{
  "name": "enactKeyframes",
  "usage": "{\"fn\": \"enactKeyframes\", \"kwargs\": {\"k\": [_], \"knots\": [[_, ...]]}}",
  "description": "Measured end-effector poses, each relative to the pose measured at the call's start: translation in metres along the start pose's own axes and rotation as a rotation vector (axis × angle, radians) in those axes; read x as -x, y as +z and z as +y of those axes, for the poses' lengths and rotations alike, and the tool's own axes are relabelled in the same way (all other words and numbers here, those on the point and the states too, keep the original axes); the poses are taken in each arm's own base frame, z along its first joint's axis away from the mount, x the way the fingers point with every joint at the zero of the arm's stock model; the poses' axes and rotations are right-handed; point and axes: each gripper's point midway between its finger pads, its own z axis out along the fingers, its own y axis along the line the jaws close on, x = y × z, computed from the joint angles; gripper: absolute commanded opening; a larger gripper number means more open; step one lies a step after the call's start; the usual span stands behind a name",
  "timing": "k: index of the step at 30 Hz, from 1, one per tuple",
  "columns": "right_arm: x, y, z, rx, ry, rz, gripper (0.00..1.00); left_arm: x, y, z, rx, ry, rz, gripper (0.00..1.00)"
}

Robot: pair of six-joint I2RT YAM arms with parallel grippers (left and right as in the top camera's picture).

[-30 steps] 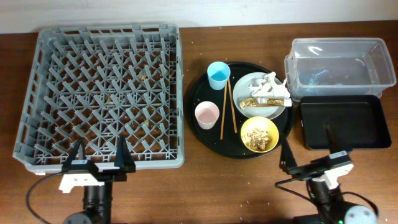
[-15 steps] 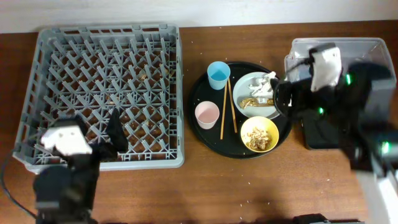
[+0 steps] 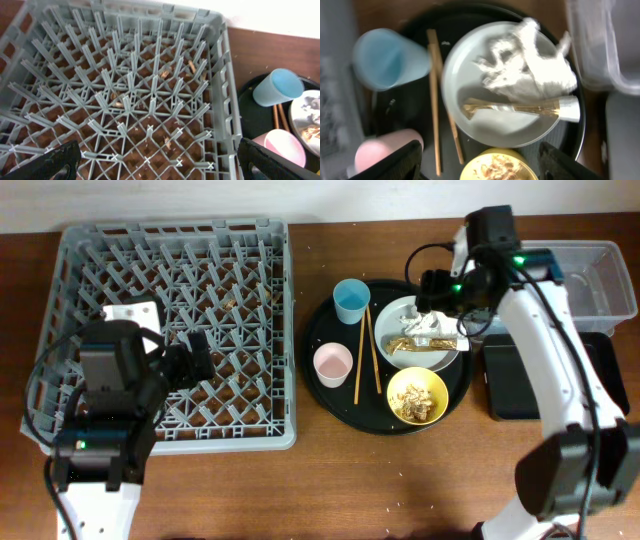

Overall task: Sort waste into correct bins and load items into the dishwasher rack
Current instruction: 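Reach the right gripper to the white plate and grasp the tissue and wrapper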

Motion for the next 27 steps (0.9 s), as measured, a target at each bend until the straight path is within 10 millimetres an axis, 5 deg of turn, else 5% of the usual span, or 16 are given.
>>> {"fn": "enactKeyframes", "kwargs": {"k": [6,16,17,18,21,27], "knots": [[-0.019,0.078,-0.030,-0.254,0.346,0.089,0.75,-0.014,0.028,0.001,0.014,0.003,0.091,0.99],[-0.030,0.153,-0.049,-0.339,0.450,0.131,0.84,-0.029,0.052,0.003,0.025,0.006,0.172,0.99],[-0.027,0.157,-0.049,-0.334,0.450,0.121,0.75,-0.029,0.052,0.003,0.026,0.006,0.172,0.99],[-0.026,0.160,-0.049,-0.334,0.447,0.117,0.52,-0.029,0.052,0.003,0.026,0.006,0.172,0.99],[-0.024,0.161,-0.049,-0.334,0.437,0.108,0.04,-0.029,0.052,0.003,0.026,0.006,0.172,0.99],[-0.032,0.156,-0.052,-0.340,0.257,0.172,0.04,-0.029,0.052,0.003,0.026,0.005,0.172,0.99]]}}
